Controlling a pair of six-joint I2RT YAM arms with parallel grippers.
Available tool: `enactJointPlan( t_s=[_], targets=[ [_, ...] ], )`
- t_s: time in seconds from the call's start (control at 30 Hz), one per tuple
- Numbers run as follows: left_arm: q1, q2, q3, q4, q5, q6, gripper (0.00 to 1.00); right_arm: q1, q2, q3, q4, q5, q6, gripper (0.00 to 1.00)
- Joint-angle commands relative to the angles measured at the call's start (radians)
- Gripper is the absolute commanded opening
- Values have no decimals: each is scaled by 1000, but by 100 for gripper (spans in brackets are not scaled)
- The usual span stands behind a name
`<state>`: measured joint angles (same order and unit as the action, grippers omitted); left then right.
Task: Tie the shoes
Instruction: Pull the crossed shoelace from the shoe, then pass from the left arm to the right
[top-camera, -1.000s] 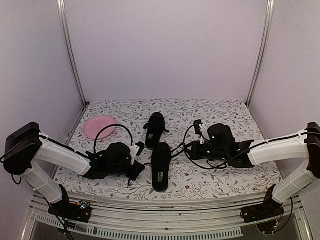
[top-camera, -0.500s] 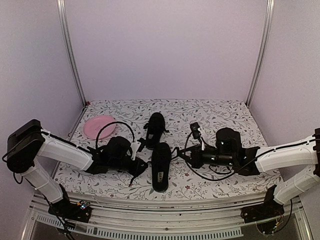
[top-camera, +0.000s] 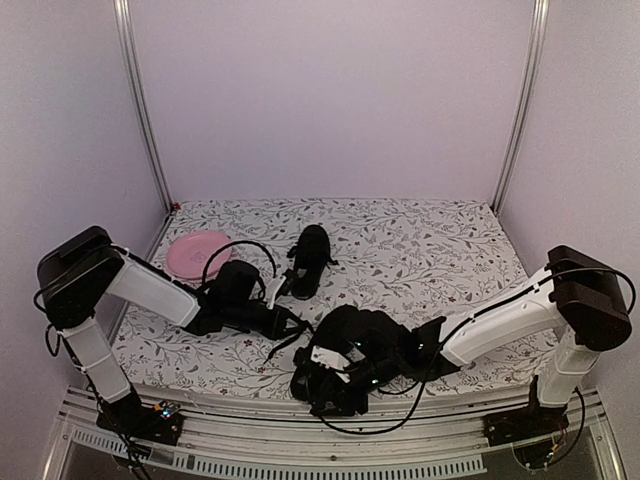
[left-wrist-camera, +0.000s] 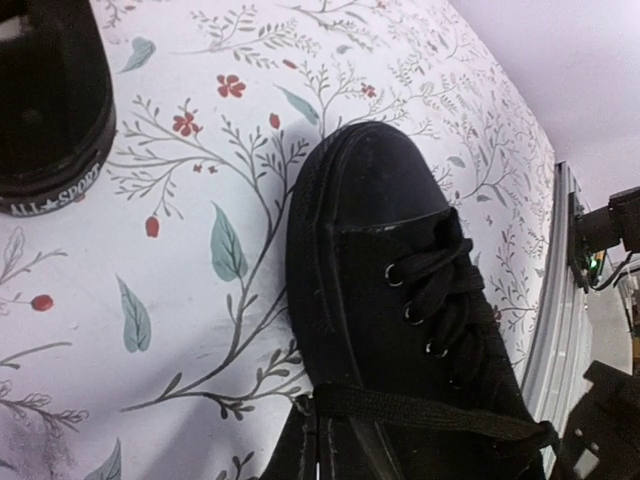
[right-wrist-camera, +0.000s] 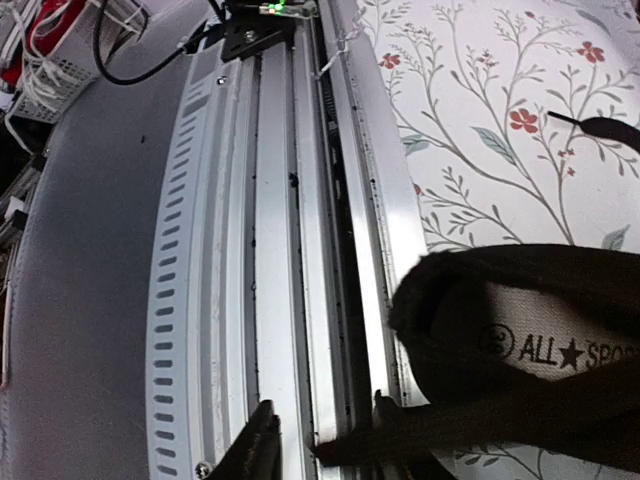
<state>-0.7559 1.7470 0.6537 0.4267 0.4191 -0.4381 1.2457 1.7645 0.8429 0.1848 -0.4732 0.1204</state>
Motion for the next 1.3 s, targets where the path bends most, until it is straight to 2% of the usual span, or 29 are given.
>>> enactJointPlan(
  t_s=[0.0, 0.1, 0.23, 0.43, 0.6, 0.77, 0.83, 0.93, 1.07, 1.13, 1.17, 1.23, 1.27],
  targets=[
    [1, -50, 15, 37, 51, 33, 0, -32, -127, -16, -28, 75, -41, 51],
    [-5, -94, 7, 28, 41, 63, 0, -88, -232, -55, 22, 92, 13, 65],
    [-23, -162, 5, -4, 7, 110, 0, -190, -296, -83, 66, 142, 120, 71],
    [-40, -189, 55, -80, -13, 169, 0, -296, -187, 13, 31, 177, 240, 69],
    [-48, -178, 71, -95, -15, 180, 0, -303, -81, 106, 47, 148, 231, 67],
    [-59, -161, 87, -95, -18, 181, 0, -304, 21, 188, 79, 55, 222, 63],
    [-63, -154, 94, -95, -17, 180, 0, -303, 54, 216, 79, 37, 220, 57],
    [-68, -150, 98, -92, -21, 179, 0, -304, 79, 238, 79, 24, 219, 40],
    [-76, -157, 96, -90, -38, 172, 0, -305, 57, 220, 78, 84, 234, 5],
    [-84, -161, 98, -104, -61, 160, 2, -308, 33, 196, 79, 120, 246, 2],
    [-92, -166, 104, -127, -93, 146, 17, -310, 22, 183, 79, 135, 256, 2],
    [-117, -173, 124, -209, -214, 102, 40, -312, 0, 160, 76, 171, 273, 2],
    [-135, -178, 131, -241, -266, 73, 45, -312, -9, 148, 77, 187, 281, 2]
  ],
)
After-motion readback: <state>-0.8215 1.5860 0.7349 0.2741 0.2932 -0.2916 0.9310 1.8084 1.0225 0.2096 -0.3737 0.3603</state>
